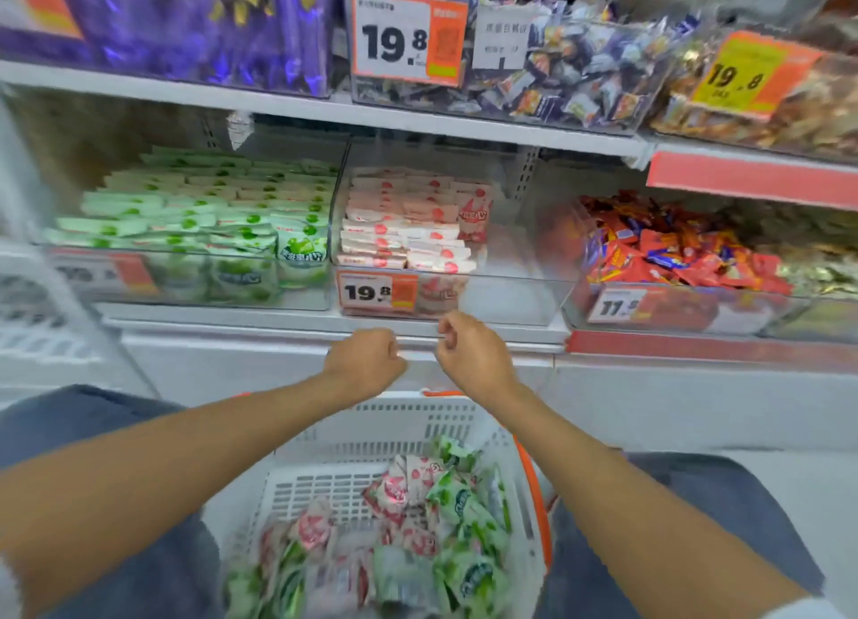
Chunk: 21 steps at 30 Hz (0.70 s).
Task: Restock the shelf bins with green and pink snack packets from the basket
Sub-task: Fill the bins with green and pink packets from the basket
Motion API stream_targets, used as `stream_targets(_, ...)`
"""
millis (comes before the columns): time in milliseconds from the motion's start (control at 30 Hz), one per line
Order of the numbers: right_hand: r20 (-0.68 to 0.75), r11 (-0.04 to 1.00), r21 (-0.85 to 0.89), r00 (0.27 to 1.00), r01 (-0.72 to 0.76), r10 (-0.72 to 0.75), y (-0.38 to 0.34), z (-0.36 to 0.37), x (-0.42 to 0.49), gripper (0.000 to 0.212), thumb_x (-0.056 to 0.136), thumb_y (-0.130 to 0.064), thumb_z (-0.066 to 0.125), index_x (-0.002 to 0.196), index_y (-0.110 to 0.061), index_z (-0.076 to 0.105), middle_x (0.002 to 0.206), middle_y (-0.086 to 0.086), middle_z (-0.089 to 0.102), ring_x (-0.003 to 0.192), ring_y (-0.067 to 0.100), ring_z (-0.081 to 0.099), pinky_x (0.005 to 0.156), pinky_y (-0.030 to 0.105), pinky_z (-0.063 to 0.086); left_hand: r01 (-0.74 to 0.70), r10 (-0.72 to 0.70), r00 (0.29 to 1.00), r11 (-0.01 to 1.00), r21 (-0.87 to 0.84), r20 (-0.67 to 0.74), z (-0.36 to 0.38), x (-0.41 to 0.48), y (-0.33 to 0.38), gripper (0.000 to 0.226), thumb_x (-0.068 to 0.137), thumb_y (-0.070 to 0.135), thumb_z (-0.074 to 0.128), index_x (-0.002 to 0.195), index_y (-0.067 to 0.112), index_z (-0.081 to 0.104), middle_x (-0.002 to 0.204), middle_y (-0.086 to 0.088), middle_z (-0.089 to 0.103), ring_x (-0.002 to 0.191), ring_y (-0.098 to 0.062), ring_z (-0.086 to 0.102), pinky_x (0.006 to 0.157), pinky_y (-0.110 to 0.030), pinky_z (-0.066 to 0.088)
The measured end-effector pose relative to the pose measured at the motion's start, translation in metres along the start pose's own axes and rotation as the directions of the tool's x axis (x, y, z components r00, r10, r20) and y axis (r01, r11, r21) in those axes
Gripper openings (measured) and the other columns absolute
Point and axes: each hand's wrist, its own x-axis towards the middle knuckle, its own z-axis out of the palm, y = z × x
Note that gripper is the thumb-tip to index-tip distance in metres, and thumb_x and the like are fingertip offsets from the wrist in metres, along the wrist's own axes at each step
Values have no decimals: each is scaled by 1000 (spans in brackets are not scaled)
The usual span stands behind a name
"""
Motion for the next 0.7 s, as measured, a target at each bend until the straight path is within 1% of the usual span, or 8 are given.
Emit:
stream_targets(67, 237, 998, -10, 970, -61, 62, 17, 40, -25, 15, 89, -16, 55, 103, -16, 59, 101, 3, 66, 88, 24, 61, 69, 32, 44, 80, -83, 989, 996, 30, 122, 24, -13, -32, 13, 86, 28, 56, 85, 16, 61, 96, -7, 67, 93, -27, 62, 76, -32, 49)
stream_targets(167, 494, 987, -85, 855, -134, 159, 47, 100, -55, 9, 89, -13, 56, 93, -19, 60, 103, 6, 65, 92, 24, 62, 72, 29, 46, 153, -173, 957, 983, 104, 232, 52, -24, -76, 18, 90, 22, 53, 88, 8, 64, 99, -10, 64, 91, -27, 62, 71, -30, 44)
stream_targets(267, 663, 974, -208, 719, -90, 208, 62, 151, -64, 22, 91, -7, 53, 110, -10, 62, 110, 10, 63, 102, 29, 61, 84, 35, 52, 228, -243, 923, 970, 84, 299, 73, -20, -104, 21, 92, 23, 51, 80, 9, 60, 82, -4, 59, 83, -23, 59, 68, -26, 40)
stream_targets(367, 745, 972, -234, 638, -25, 196, 64, 194, -60, 30, 90, 1, 50, 117, -6, 61, 114, 13, 64, 101, 29, 63, 81, 35, 53, 308, -288, 896, 951, -7, 338, 93, -6, -119, 25, 90, 22, 55, 68, 10, 58, 70, -5, 61, 72, -23, 60, 66, -28, 45)
stream_targets(467, 781, 977, -207, 591, -58, 201, 66, 236, -59, 32, 90, 4, 47, 120, -3, 55, 109, 10, 60, 107, 28, 61, 76, 32, 52, 345, -314, 874, 939, -18, 370, 109, 3, -131, 25, 88, 19, 53, 65, 9, 52, 75, -13, 65, 66, -23, 57, 63, -29, 46)
stream_targets(533, 801, 976, -191, 559, -103, 216, 67, 260, -60, 45, 90, 5, 47, 134, 0, 44, 127, 14, 53, 120, 30, 54, 87, 34, 51, 358, -330, 869, 934, -7, 368, 117, 5, -137, 24, 86, 17, 52, 63, 9, 50, 73, -13, 62, 64, -22, 56, 62, -29, 46)
stream_targets(600, 796, 968, -194, 551, -158, 249, 68, 275, -61, 65, 90, 4, 47, 149, 3, 20, 152, 19, 29, 131, 33, 43, 104, 39, 43, 362, -331, 863, 932, -10, 382, 123, 4, -140, 24, 86, 18, 53, 64, 8, 55, 74, -17, 66, 64, -22, 58, 64, -31, 50)
stream_targets(700, 741, 922, -195, 566, -334, 361, 72, 291, -62, 74, 87, 4, 45, 152, 1, 8, 156, 19, 23, 137, 35, 35, 109, 45, 38, 386, -352, 845, 923, -4, 402, 131, 0, -147, 25, 90, 22, 55, 73, 5, 65, 83, -19, 71, 68, -24, 61, 64, -30, 51)
